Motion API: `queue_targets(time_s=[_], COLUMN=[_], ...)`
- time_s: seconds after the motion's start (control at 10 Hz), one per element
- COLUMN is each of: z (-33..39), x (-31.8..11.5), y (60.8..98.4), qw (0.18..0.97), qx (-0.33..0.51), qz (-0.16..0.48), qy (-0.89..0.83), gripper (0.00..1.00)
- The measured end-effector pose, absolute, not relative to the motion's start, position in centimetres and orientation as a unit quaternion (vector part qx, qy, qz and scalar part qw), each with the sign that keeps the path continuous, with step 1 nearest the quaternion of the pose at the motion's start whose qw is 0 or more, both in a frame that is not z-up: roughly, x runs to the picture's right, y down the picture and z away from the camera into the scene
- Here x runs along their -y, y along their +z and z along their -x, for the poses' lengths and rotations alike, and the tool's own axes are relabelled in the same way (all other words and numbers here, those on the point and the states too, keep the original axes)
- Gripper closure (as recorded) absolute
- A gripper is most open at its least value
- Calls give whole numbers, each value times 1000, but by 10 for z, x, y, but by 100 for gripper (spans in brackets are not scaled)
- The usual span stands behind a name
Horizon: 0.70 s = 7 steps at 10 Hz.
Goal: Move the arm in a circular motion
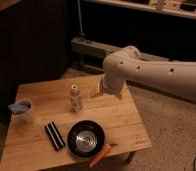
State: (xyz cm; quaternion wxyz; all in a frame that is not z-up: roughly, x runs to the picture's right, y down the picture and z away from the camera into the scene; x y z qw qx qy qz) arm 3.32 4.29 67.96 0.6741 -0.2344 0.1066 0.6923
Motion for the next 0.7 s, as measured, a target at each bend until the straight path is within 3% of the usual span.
queue_targets(time_s=[0.2,0.7], z=[7,116], x=[-60,-48], y=[680,683], qw=[690,757], qx=[-89,-19], qz=[271,333], qy=[665,562], gripper=[20,20])
